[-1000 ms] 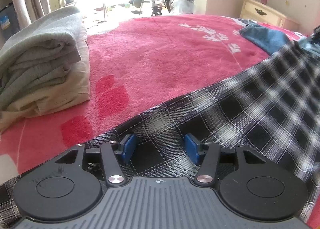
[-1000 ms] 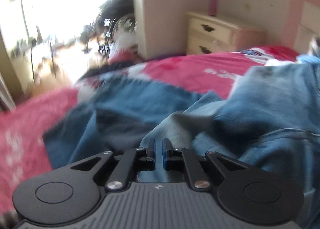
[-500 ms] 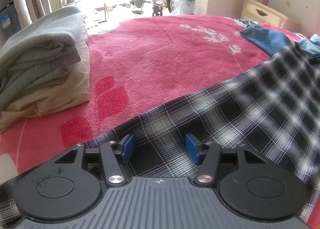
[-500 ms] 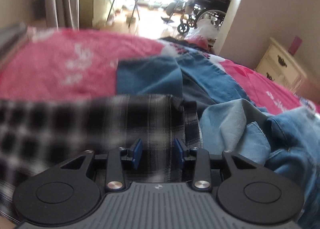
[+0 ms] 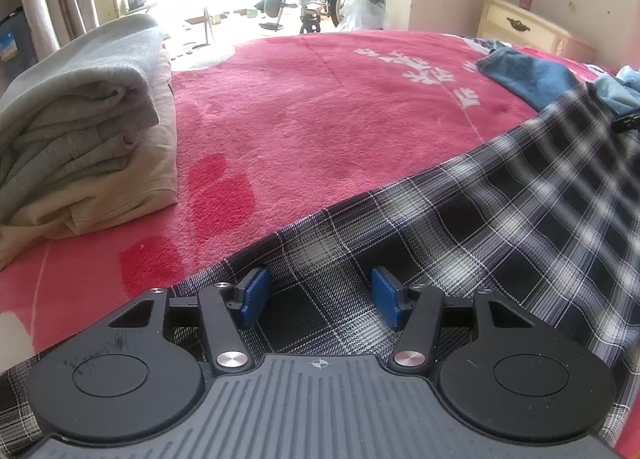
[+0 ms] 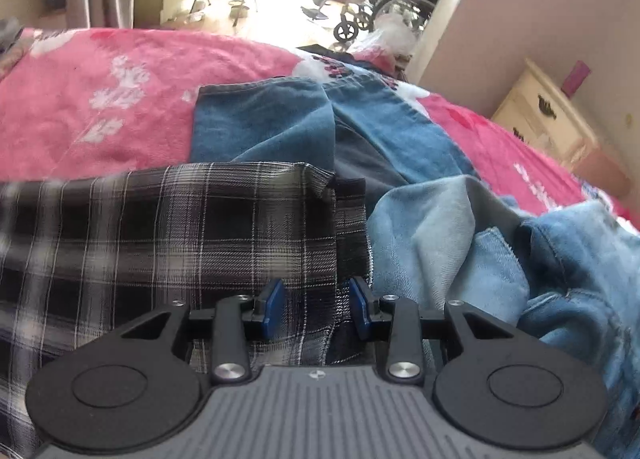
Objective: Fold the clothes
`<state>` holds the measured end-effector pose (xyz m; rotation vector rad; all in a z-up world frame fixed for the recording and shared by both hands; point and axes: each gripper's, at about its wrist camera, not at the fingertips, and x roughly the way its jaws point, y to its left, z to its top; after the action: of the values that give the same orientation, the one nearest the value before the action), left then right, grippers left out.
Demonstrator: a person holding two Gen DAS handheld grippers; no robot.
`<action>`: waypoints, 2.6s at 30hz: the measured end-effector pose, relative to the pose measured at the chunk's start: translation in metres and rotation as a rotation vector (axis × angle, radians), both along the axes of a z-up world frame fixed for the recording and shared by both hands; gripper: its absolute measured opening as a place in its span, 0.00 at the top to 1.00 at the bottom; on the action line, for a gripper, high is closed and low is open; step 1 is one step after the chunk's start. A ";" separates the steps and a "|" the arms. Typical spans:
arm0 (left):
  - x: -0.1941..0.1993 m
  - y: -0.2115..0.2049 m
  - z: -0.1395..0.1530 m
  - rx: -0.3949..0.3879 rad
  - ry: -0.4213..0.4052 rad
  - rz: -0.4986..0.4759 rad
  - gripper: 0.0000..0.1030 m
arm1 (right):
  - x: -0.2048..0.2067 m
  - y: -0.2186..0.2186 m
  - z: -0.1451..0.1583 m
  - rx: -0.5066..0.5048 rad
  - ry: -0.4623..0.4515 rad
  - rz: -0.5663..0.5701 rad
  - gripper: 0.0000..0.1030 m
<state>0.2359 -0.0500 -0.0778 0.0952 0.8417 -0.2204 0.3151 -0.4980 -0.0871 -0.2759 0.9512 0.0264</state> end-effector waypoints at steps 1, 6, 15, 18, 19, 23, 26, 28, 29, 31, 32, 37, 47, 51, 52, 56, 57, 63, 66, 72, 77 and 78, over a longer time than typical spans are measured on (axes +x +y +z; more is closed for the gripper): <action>0.000 0.000 0.000 0.000 0.000 0.000 0.45 | 0.001 0.000 -0.002 0.002 0.011 -0.001 0.62; 0.000 0.000 0.000 -0.005 -0.001 0.004 0.45 | -0.003 0.004 -0.002 0.005 0.011 0.018 0.88; 0.000 -0.001 0.003 -0.009 -0.006 0.013 0.45 | -0.021 0.017 0.016 -0.092 -0.146 0.004 0.96; 0.001 -0.003 0.005 -0.006 -0.011 0.011 0.45 | -0.017 0.014 0.020 -0.104 -0.167 -0.017 0.96; 0.002 -0.004 0.005 -0.003 -0.013 0.009 0.45 | -0.015 0.014 0.021 -0.112 -0.172 -0.023 0.96; 0.003 -0.009 0.000 0.020 -0.020 0.003 0.44 | -0.005 0.011 0.007 -0.147 -0.121 -0.057 0.96; 0.003 -0.012 -0.001 0.037 -0.033 -0.001 0.44 | -0.001 0.007 -0.006 -0.160 -0.090 -0.079 0.91; 0.004 -0.012 -0.001 0.039 -0.034 0.000 0.44 | -0.003 0.002 -0.001 -0.113 -0.122 -0.094 0.77; 0.004 -0.012 -0.001 0.037 -0.033 0.000 0.44 | -0.005 -0.002 0.005 -0.076 -0.148 -0.112 0.74; 0.004 -0.011 0.000 0.033 -0.032 0.002 0.44 | -0.011 -0.014 0.019 -0.006 -0.202 -0.152 0.71; 0.004 -0.011 0.000 0.032 -0.033 0.002 0.44 | -0.014 -0.019 0.027 0.018 -0.230 -0.179 0.71; 0.001 -0.011 0.001 0.025 -0.048 0.018 0.44 | -0.010 -0.005 0.043 0.110 -0.234 -0.056 0.72; -0.002 -0.013 0.006 0.020 -0.084 0.021 0.44 | 0.055 -0.019 0.015 0.149 -0.213 -0.367 0.73; -0.004 -0.007 0.010 -0.019 -0.101 0.032 0.44 | 0.021 -0.044 0.053 0.262 -0.296 -0.382 0.73; -0.005 -0.005 0.012 -0.030 -0.100 0.034 0.44 | 0.008 -0.044 0.061 0.291 -0.273 -0.331 0.72; -0.014 -0.004 0.018 -0.061 -0.103 0.025 0.44 | -0.042 -0.014 0.066 0.255 -0.120 -0.039 0.72; -0.016 -0.004 0.020 -0.066 -0.101 0.022 0.44 | -0.054 -0.002 0.061 0.218 -0.069 0.049 0.72; -0.037 0.001 0.032 -0.123 -0.048 0.008 0.44 | -0.079 -0.009 0.012 0.048 0.077 0.005 0.74; -0.056 0.004 0.039 -0.145 -0.023 -0.037 0.43 | -0.092 -0.034 0.020 0.120 -0.008 -0.164 0.74; -0.108 -0.021 0.037 -0.120 -0.015 -0.297 0.43 | -0.121 -0.043 0.048 0.291 -0.122 -0.326 0.69; -0.146 -0.058 0.021 -0.017 -0.053 -0.474 0.44 | -0.121 -0.032 0.043 0.176 -0.086 -0.279 0.62; -0.150 -0.063 0.017 0.010 -0.064 -0.487 0.45 | -0.118 -0.028 0.039 0.131 -0.073 -0.252 0.60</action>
<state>0.0856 -0.1132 -0.0608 0.3157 0.7459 -0.6670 0.1975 -0.5256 -0.0482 -0.0350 0.9013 -0.1511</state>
